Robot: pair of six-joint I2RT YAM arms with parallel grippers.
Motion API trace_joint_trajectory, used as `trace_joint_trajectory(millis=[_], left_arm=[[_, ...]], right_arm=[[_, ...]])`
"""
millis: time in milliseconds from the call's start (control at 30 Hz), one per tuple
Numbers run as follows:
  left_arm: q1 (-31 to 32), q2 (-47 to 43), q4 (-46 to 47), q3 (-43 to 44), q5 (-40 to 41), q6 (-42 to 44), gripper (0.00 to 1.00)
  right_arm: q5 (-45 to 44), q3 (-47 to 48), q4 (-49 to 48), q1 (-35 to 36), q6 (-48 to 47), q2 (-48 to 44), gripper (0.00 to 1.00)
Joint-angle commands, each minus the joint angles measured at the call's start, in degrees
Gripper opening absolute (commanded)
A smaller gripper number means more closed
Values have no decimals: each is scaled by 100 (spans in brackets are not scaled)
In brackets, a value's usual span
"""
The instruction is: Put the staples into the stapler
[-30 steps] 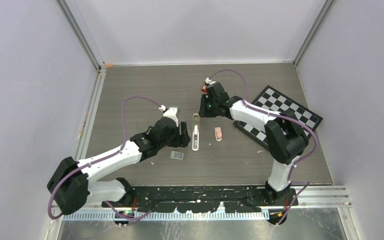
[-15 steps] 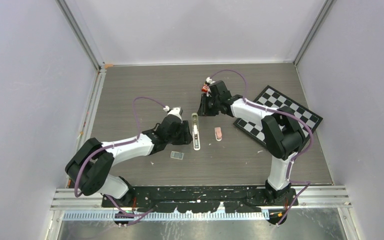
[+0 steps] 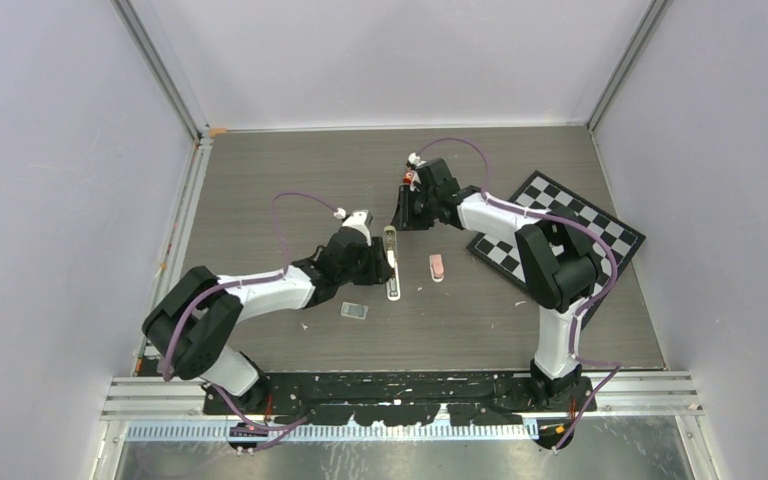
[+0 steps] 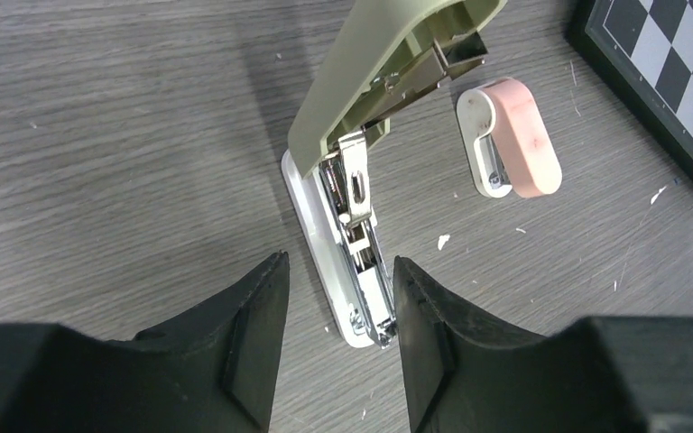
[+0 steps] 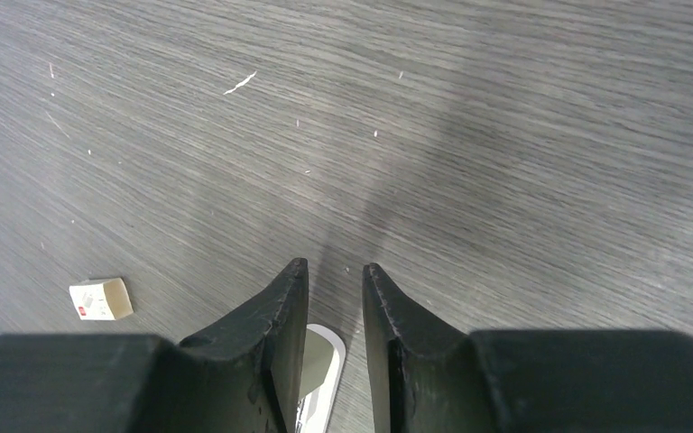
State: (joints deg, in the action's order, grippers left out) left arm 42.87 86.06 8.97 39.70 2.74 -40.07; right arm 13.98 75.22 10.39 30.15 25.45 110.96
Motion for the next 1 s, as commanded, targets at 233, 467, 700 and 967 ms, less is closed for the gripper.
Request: trace_joint_trajectory(millis=[233,467,700,967], left_arm=[[-16,482,805,-29,-92,116,45],[-16,778,860,-9,-197,313,35],[-16,918,694,91,-22,373,31],[-16,725,388,57,256,427,30]], right_arm=[[440,335,-196,-54,-212,105,35],[932,294,-353,-111,-233,127,34],[1638,-48,-740,-180,-182,-213,33],[2353,-369,-1014,-182,-42,-267,32]])
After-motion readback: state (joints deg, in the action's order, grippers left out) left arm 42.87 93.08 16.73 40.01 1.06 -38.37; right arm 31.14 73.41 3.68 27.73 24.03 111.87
